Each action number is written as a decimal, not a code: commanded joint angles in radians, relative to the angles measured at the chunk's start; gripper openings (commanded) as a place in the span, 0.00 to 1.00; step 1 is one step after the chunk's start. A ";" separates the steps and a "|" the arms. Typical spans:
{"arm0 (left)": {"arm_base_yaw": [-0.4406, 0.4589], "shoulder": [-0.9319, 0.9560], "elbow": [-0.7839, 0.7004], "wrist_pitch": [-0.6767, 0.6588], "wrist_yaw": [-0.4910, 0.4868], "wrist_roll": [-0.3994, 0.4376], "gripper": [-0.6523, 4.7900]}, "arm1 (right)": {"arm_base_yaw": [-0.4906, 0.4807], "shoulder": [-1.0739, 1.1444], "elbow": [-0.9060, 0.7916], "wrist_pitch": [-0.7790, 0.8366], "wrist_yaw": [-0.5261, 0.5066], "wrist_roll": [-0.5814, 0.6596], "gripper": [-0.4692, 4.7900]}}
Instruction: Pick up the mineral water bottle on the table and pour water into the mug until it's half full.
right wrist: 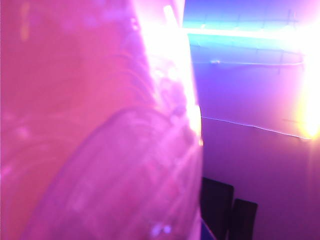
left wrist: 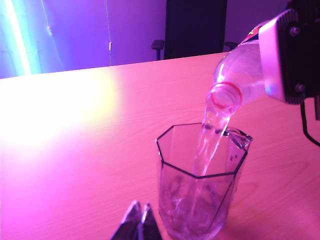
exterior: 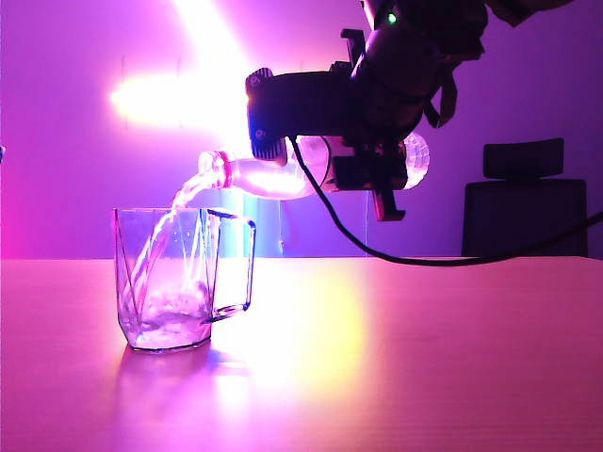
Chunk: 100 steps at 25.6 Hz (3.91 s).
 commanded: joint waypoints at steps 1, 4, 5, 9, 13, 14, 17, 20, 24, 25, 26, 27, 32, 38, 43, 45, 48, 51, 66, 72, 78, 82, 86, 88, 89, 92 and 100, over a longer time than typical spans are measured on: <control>-0.001 0.002 0.004 0.010 0.001 -0.003 0.12 | 0.003 -0.013 0.012 0.056 0.012 -0.011 0.50; -0.001 0.002 0.004 0.010 0.001 -0.003 0.12 | 0.003 -0.013 0.012 0.056 0.015 -0.011 0.50; -0.001 0.002 0.004 0.010 0.001 -0.003 0.12 | 0.003 -0.013 0.012 0.056 0.015 -0.011 0.50; -0.001 0.002 0.004 0.010 0.001 -0.003 0.12 | 0.003 -0.013 0.012 0.056 0.020 -0.015 0.50; -0.001 0.002 0.004 0.010 0.001 -0.003 0.12 | 0.003 -0.013 0.012 0.056 0.031 -0.038 0.50; -0.001 0.002 0.004 0.010 0.001 -0.003 0.12 | 0.003 -0.013 0.012 0.056 0.031 -0.038 0.50; -0.001 0.002 0.004 0.010 0.001 -0.003 0.12 | 0.003 -0.013 0.012 0.056 0.034 -0.037 0.50; -0.001 0.002 0.004 0.010 0.001 -0.003 0.12 | 0.003 -0.013 0.012 0.056 0.034 -0.037 0.50; -0.001 0.002 0.004 0.010 0.001 -0.003 0.12 | 0.003 -0.013 0.012 0.056 0.034 -0.037 0.50; -0.001 0.002 0.004 0.010 0.001 -0.003 0.12 | 0.003 -0.013 0.012 0.056 0.034 -0.037 0.50; -0.001 0.002 0.004 0.010 0.001 -0.003 0.12 | 0.003 -0.013 0.012 0.056 0.033 -0.036 0.50; -0.001 0.002 0.004 0.010 0.001 -0.003 0.12 | 0.003 -0.013 0.012 0.056 0.033 -0.036 0.50; -0.001 0.002 0.004 0.010 0.001 -0.003 0.12 | 0.010 -0.013 0.012 0.056 0.026 0.019 0.49; -0.001 0.002 0.004 0.010 0.001 -0.003 0.12 | 0.032 -0.014 0.011 0.033 0.011 0.159 0.49; -0.001 0.002 0.004 0.010 0.001 -0.003 0.12 | 0.032 -0.017 0.011 0.006 0.010 0.299 0.49; 0.000 0.002 0.004 0.010 0.001 -0.003 0.12 | 0.033 -0.041 0.011 -0.025 -0.026 0.433 0.49; 0.000 0.002 0.004 0.010 0.002 -0.003 0.12 | 0.032 -0.067 0.011 -0.036 -0.046 0.564 0.49; 0.003 0.002 0.004 0.010 0.001 -0.003 0.12 | 0.031 -0.102 0.011 -0.062 -0.091 0.731 0.49; 0.301 0.002 0.004 0.010 0.002 -0.003 0.12 | -0.112 -0.276 -0.323 0.211 -0.425 1.494 0.49; 0.454 0.002 0.004 0.010 0.001 -0.003 0.12 | -0.170 -0.267 -0.500 0.428 -0.451 1.584 0.49; 0.516 0.002 0.004 0.010 0.001 -0.003 0.12 | -0.169 -0.194 -0.551 0.539 -0.490 1.618 0.49; 0.516 0.002 0.004 0.010 0.002 -0.003 0.12 | -0.169 -0.144 -0.551 0.580 -0.491 1.618 0.49; 0.516 0.002 0.004 0.010 0.001 -0.003 0.12 | -0.168 -0.144 -0.555 0.570 -0.491 1.618 0.51; 0.517 0.002 0.004 0.010 0.002 -0.003 0.12 | -0.168 -0.144 -0.555 0.555 -0.492 1.617 0.56; 0.517 0.002 0.004 0.010 0.001 -0.003 0.12 | -0.168 -0.144 -0.555 0.550 -0.492 1.617 0.56; 0.517 0.002 0.004 0.010 0.001 -0.003 0.12 | -0.168 -0.144 -0.556 0.543 -0.492 1.617 0.64; 0.517 0.002 0.004 0.010 0.002 -0.003 0.12 | -0.166 -0.156 -0.577 0.528 -0.497 1.618 0.92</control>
